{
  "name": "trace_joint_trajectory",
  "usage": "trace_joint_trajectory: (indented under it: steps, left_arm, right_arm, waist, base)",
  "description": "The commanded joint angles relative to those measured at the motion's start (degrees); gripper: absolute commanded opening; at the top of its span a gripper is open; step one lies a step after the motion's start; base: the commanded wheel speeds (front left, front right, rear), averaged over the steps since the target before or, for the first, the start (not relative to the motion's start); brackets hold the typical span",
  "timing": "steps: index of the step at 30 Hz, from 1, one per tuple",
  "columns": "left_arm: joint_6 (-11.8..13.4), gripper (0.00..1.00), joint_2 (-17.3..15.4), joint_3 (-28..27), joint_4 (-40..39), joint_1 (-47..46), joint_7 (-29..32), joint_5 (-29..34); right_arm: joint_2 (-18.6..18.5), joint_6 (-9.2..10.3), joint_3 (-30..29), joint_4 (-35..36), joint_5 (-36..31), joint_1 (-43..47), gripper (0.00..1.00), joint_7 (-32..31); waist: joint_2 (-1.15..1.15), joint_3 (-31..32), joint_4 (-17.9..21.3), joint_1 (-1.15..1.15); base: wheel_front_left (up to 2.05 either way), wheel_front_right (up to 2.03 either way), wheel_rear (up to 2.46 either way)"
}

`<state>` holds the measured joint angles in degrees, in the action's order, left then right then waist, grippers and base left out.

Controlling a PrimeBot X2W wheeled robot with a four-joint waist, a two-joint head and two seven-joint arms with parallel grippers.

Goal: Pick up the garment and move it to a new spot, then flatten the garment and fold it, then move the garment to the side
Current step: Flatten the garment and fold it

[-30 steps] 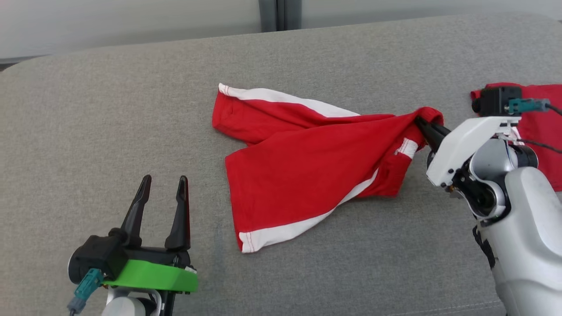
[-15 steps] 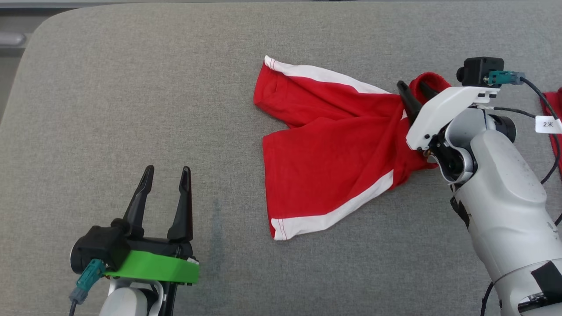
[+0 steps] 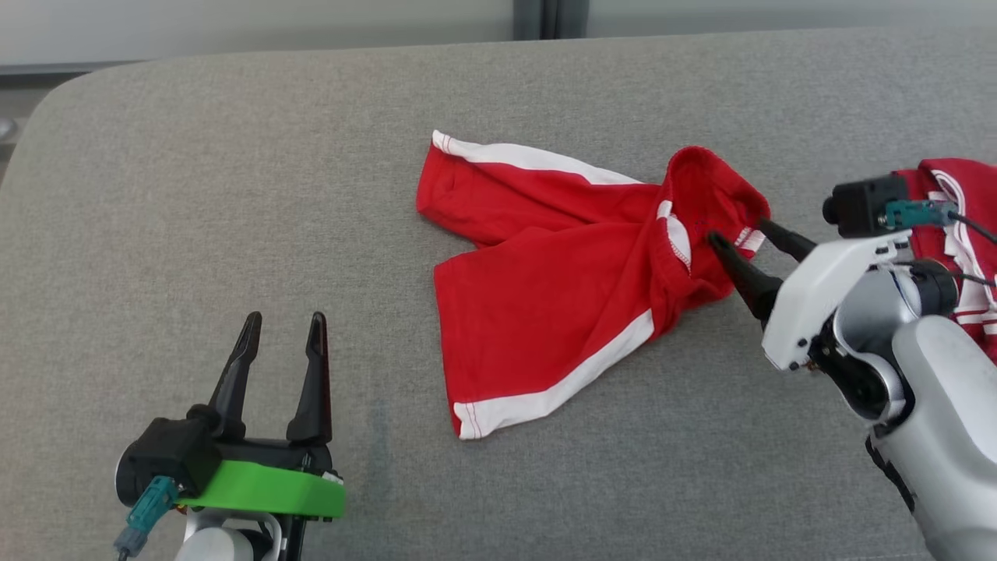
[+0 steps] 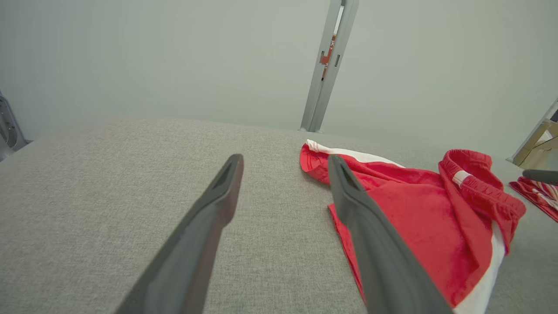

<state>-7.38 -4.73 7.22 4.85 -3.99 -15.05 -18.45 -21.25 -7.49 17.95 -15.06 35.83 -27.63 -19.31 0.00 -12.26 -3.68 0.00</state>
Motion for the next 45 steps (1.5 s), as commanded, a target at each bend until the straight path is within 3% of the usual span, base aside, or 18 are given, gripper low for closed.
trace_joint_trajectory:
  steps: [1,6,17,23,26,30,34,35,36,37,45]
  left_arm:
    - [-0.11,1.00,-0.35,-0.18,-0.22,0.63,-0.13,-0.34]
    - [-0.11,1.00,-0.51,0.38,-0.33,-0.46,-0.13,-0.44]
    - [-0.11,1.00,-1.10,0.98,0.10,-0.84,-0.13,-0.84]
    - [-0.11,1.00,-1.33,0.31,0.00,-0.13,-0.13,-0.80]
    - [-0.11,1.00,-1.25,0.43,-0.09,-0.28,-0.13,-0.57]
    - [-0.11,1.00,-1.17,1.03,0.04,-0.68,-0.13,-0.54]
    - [-0.10,1.00,-1.10,1.77,0.25,-1.02,-0.13,-0.80]
    - [-0.10,1.00,-1.09,1.93,0.40,-1.02,-0.13,-0.95]
    - [-0.11,1.00,-1.10,1.91,0.45,-0.98,-0.13,-0.95]
    - [-0.11,1.00,-1.09,1.81,0.44,-0.88,-0.13,-0.98]
    - [-0.04,1.00,-0.88,0.25,-0.16,0.55,-0.13,-0.79]
  right_arm:
    - [0.31,0.02,-1.43,1.69,-1.10,2.23,1.00,-0.93]
    - [3.16,0.02,-4.66,5.39,-4.44,6.66,1.00,-4.23]
    - [7.56,0.02,-3.14,4.34,-10.82,4.61,1.00,-5.27]
    - [12.43,0.02,-5.89,0.67,-13.74,0.96,1.00,-6.89]
    - [14.96,0.02,-7.09,-2.83,-15.47,-2.12,1.00,-10.76]
    - [16.93,0.01,-7.73,-7.32,-19.23,-6.43,1.00,-16.96]
    - [17.93,0.02,-8.98,-10.77,-23.36,-8.77,1.00,-18.84]
    - [18.02,0.02,-9.05,-11.38,-24.54,-9.16,0.64,-18.91]
    - [18.08,0.02,-9.04,-11.72,-25.04,-9.29,0.21,-18.95]
    - [18.12,0.02,-9.08,-11.91,-25.32,-9.18,0.00,-18.86]
    - [17.90,0.02,-10.30,-5.80,-24.75,-3.33,0.00,-16.39]
  waist:
    - [0.00,1.01,1.51,0.00]
    - [0.00,0.44,1.79,0.00]
    - [0.00,-0.06,0.38,0.00]
    - [0.00,0.18,0.54,0.00]
    - [0.00,0.15,0.66,0.00]
    - [0.00,0.08,0.55,0.00]
    - [0.00,-0.01,-0.21,0.00]
    - [0.00,0.02,-0.53,0.00]
    - [0.00,0.07,-0.70,0.00]
    - [0.00,0.12,-0.83,0.00]
    - [0.00,0.52,-0.29,0.00]
  base:
    - [0.00,0.00,0.00]
    - [0.00,0.00,0.00]
    - [0.00,0.00,0.00]
    - [0.00,0.00,0.00]
    - [0.00,0.00,0.00]
    - [0.00,0.00,0.00]
    - [0.00,0.00,0.00]
    - [0.00,0.00,0.00]
    - [0.00,0.00,0.00]
    - [0.00,0.00,0.00]
    - [0.00,0.00,0.00]
